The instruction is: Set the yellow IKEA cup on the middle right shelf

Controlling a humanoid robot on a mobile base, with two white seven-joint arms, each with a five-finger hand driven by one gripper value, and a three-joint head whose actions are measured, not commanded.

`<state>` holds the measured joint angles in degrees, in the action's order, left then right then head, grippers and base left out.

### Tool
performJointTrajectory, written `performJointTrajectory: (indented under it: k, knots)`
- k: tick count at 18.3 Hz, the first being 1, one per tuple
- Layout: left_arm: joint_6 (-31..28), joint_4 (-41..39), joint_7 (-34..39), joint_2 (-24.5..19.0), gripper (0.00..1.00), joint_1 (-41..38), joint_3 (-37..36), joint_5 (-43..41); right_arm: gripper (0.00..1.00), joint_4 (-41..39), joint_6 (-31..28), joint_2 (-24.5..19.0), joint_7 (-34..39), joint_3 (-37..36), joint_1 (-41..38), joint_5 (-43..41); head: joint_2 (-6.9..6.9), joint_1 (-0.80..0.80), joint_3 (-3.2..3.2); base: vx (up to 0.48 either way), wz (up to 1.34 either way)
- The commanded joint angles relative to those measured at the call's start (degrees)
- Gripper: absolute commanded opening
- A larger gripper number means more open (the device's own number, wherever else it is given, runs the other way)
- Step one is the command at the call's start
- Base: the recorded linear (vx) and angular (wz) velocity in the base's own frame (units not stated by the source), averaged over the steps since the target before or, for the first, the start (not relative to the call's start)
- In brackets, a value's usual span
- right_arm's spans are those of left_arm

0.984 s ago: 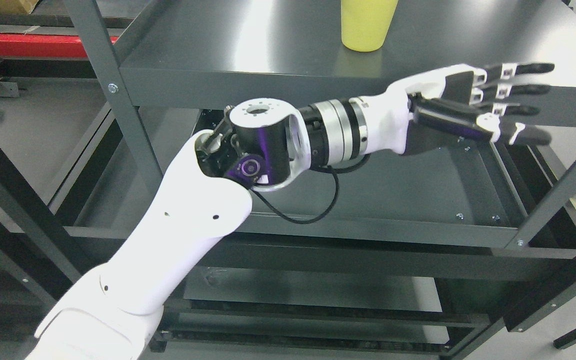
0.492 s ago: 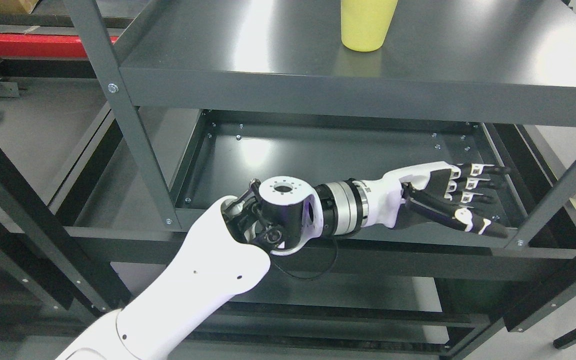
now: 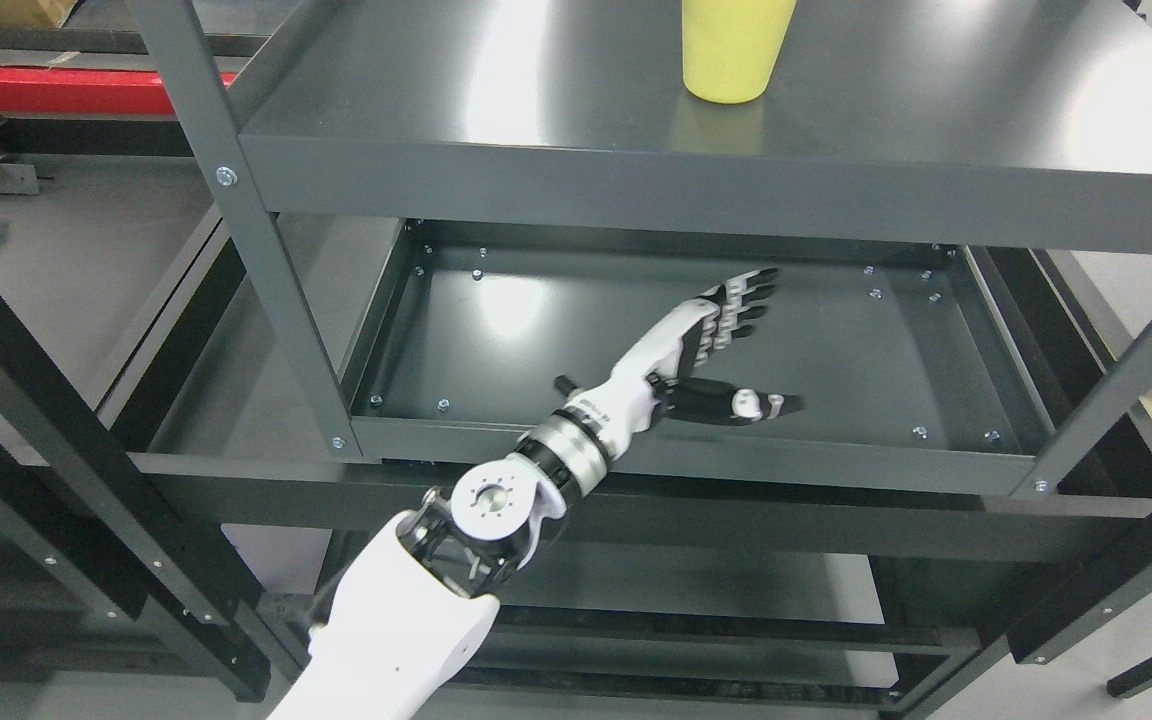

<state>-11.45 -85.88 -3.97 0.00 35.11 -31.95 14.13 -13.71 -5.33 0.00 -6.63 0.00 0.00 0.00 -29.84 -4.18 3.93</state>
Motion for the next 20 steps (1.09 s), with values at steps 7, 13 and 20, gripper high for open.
performJointTrajectory:
  k: [7, 13, 20]
  knots:
    - [7.8, -1.1, 2.9, -1.0, 0.99, -13.4, 24.7, -12.8, 0.99, 0.0, 0.0, 1.0, -0.1, 1.0, -0.8, -1.4, 0.00, 0.00, 0.00, 0.000, 0.00]
    - [7.4, -1.2, 5.4, -1.0, 0.99, -12.9, 26.2, -12.7, 0.99, 0.0, 0.0, 1.0, -0.1, 1.0, -0.8, -1.4, 0.00, 0.00, 0.00, 0.000, 0.00]
    - [7.4, -1.1, 4.9, -1.0, 0.99, -12.9, 24.7, -12.5, 0.99, 0.0, 0.0, 1.0, -0.1, 1.0, -0.8, -1.4, 0.00, 0.00, 0.00, 0.000, 0.00]
